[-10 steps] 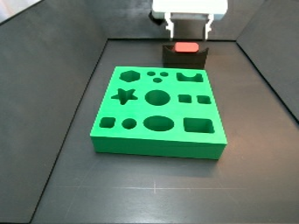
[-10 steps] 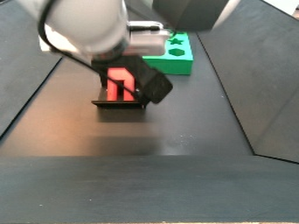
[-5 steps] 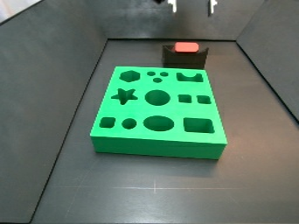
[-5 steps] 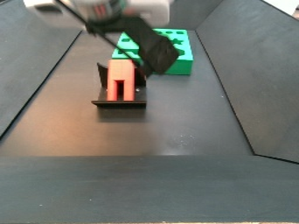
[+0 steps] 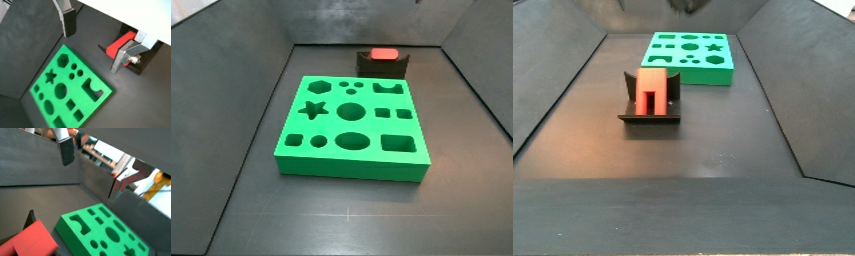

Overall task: Pick up the square-circle object. Move up. Rotate the square-circle object. Place the square-circle object on the fixture. Regrasp the square-circle object. Move to above the board. Insert the square-circle object.
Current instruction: Regrasp the square-circle object.

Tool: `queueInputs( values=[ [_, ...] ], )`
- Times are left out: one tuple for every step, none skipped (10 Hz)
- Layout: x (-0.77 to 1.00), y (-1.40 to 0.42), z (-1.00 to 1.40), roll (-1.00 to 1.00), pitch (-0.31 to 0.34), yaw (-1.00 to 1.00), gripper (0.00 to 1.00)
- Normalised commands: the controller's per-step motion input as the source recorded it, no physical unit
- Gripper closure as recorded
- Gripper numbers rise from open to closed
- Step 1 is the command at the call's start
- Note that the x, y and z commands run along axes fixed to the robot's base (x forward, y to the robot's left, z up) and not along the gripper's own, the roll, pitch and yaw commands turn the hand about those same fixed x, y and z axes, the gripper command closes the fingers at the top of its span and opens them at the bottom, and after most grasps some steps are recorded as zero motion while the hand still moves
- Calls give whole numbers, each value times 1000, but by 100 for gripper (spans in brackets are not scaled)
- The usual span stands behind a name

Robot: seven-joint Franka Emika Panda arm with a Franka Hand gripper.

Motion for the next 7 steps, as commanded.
queueInputs(
  values=[
    [-42, -74, 43, 1000, 41, 15, 0],
    [-24, -40, 47, 1000, 43, 15, 0],
    [-19, -42, 32, 1000, 42, 15, 0],
    [-31, -34, 17, 1000, 36, 15, 0],
    [-45, -30, 22, 1000, 30, 15, 0],
    [-44, -26, 15, 1000, 25, 16, 0],
    [-43, -25, 8, 1000, 21, 16, 0]
  ],
)
